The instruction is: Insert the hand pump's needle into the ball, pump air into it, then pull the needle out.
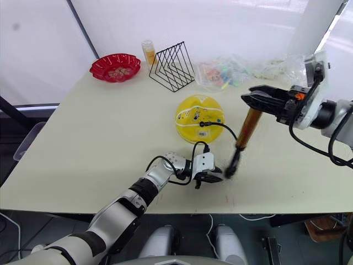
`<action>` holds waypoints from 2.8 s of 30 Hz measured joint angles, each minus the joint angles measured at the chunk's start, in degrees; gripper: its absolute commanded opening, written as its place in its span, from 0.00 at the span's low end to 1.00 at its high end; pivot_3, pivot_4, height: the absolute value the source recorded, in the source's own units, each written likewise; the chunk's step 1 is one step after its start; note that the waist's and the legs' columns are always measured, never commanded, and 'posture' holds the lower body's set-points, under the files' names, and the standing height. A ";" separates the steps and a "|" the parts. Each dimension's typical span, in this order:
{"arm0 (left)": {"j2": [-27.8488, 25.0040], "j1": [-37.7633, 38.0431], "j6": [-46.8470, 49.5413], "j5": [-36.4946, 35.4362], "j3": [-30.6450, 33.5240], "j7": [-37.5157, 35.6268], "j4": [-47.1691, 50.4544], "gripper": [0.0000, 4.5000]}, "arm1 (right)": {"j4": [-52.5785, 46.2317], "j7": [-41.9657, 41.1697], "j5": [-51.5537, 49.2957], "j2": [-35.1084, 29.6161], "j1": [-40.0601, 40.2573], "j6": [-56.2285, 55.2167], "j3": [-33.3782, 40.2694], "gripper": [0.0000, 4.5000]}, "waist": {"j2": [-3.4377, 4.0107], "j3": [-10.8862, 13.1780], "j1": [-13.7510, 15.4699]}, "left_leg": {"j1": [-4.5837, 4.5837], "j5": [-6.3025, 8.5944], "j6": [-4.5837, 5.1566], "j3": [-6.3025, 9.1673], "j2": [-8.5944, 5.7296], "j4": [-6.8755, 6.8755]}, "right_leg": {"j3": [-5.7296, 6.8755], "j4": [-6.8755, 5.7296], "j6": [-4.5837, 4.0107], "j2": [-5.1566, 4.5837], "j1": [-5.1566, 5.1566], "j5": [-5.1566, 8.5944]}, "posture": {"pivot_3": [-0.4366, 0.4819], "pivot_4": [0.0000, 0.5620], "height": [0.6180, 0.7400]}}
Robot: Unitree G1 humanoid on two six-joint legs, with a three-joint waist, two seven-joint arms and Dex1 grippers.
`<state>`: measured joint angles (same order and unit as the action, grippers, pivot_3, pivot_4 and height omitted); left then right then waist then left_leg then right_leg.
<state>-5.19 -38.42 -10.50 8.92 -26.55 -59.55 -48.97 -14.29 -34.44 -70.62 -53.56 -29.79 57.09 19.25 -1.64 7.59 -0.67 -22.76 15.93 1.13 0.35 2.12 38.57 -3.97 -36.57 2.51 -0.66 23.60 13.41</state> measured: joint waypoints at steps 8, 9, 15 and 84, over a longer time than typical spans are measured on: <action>-0.32 0.29 -0.01 0.01 -0.04 -0.13 -0.01 0.25 | -7.20 -0.23 8.86 9.01 10.70 -6.52 -5.31 0.44 | -0.09 -0.35 -0.06 | 0.14 0.00 0.00 0.03 0.02 -0.15 | 0.03 0.02 0.20 0.21 -0.08 0.11 | 0.48 0.27 0.96; -0.34 0.34 -0.01 0.01 -0.04 -0.12 -0.01 0.25 | -7.63 -0.51 10.42 9.71 12.19 -7.52 -5.98 0.44 | -0.15 -0.39 -0.07 | 0.14 0.00 0.00 0.03 0.02 -0.16 | 0.04 0.02 0.19 0.22 -0.09 0.12 | 0.48 0.27 0.96; -0.40 0.34 -0.02 0.01 -0.05 -0.15 -0.01 0.25 | -7.71 -1.49 14.75 11.91 15.93 -9.89 -7.29 0.44 | -0.15 -0.39 -0.07 | 0.17 0.00 0.00 0.03 0.01 -0.16 | 0.05 0.02 0.17 0.24 -0.12 0.12 | 0.48 0.27 0.96; 1.47 5.54 3.65 -10.15 7.99 -6.55 4.00 0.48 | -12.46 0.64 19.46 25.69 22.85 -17.80 -12.02 0.44 | 0.74 0.89 -0.14 | -0.11 -0.01 0.00 -0.19 0.00 -0.06 | -0.09 -0.19 0.12 0.55 0.21 -0.07 | 0.48 0.27 0.96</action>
<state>-3.72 -32.88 -6.85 -1.22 -18.56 -66.10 -44.97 -26.75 -33.80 -51.16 -27.87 -6.95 39.29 7.24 -0.90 8.48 -0.81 -22.87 15.93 1.13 0.16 2.12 38.51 -4.06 -36.76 2.64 -0.12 23.81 13.34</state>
